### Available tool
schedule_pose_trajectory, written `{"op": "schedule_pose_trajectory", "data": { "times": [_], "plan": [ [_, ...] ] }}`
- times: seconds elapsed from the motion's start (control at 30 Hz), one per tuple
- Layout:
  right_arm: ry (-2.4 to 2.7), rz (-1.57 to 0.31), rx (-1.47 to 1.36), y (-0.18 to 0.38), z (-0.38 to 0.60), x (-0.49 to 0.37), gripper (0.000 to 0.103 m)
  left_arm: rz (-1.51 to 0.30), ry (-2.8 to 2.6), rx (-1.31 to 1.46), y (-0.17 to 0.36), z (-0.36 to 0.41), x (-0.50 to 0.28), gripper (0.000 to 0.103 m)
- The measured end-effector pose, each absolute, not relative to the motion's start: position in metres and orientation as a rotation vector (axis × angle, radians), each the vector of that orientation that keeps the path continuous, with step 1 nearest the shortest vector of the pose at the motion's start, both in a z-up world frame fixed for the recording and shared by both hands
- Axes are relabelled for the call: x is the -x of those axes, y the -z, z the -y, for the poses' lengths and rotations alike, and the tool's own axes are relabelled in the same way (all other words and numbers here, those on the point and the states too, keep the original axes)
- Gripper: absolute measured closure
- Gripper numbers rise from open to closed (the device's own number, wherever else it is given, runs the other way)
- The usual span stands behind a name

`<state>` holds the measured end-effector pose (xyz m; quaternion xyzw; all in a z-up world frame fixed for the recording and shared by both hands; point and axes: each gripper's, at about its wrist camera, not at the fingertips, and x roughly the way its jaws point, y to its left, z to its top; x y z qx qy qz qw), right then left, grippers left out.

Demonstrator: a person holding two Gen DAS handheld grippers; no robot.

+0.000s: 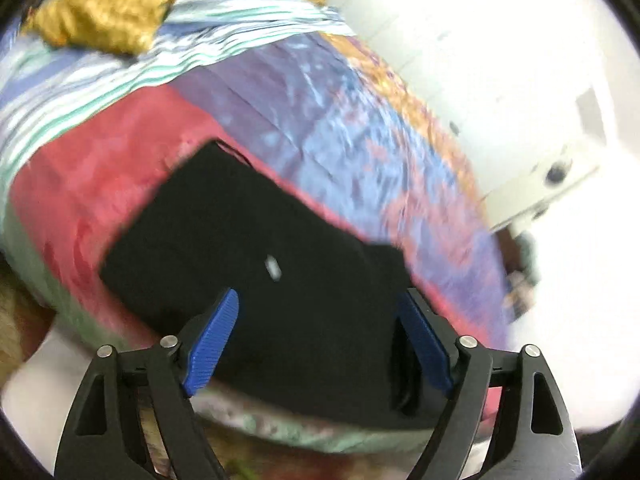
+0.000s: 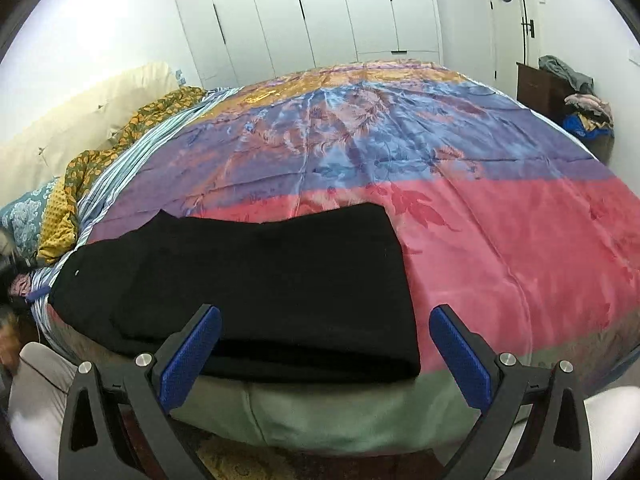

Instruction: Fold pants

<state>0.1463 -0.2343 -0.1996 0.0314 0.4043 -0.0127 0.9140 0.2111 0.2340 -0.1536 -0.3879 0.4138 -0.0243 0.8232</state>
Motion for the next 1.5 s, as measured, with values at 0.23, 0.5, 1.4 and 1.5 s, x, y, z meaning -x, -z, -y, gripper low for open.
{"op": "schedule_pose_trajectory", "data": {
  "times": [0.23, 0.5, 1.4, 1.5],
  "plan": [
    [-0.039, -0.868, -0.024, 0.212, 0.215, -0.147, 0.000, -0.946, -0.161, 0.827, 0.181, -0.297, -0.216, 0.029],
    [-0.050, -0.894, 0.006, 0.218, 0.207, -0.149, 0.000, -1.090, -0.076, 0.589, 0.194, -0.279, -0.250, 0.096],
    [-0.064, -0.916, 0.017, 0.226, 0.199, -0.148, 0.000, -1.147, 0.056, 0.794, 0.240, -0.295, -0.243, 0.021],
    [-0.064, -0.915, 0.018, 0.226, 0.198, -0.149, 0.000, -1.132, 0.040, 0.833, 0.241, -0.297, -0.241, 0.041]
  ]
}}
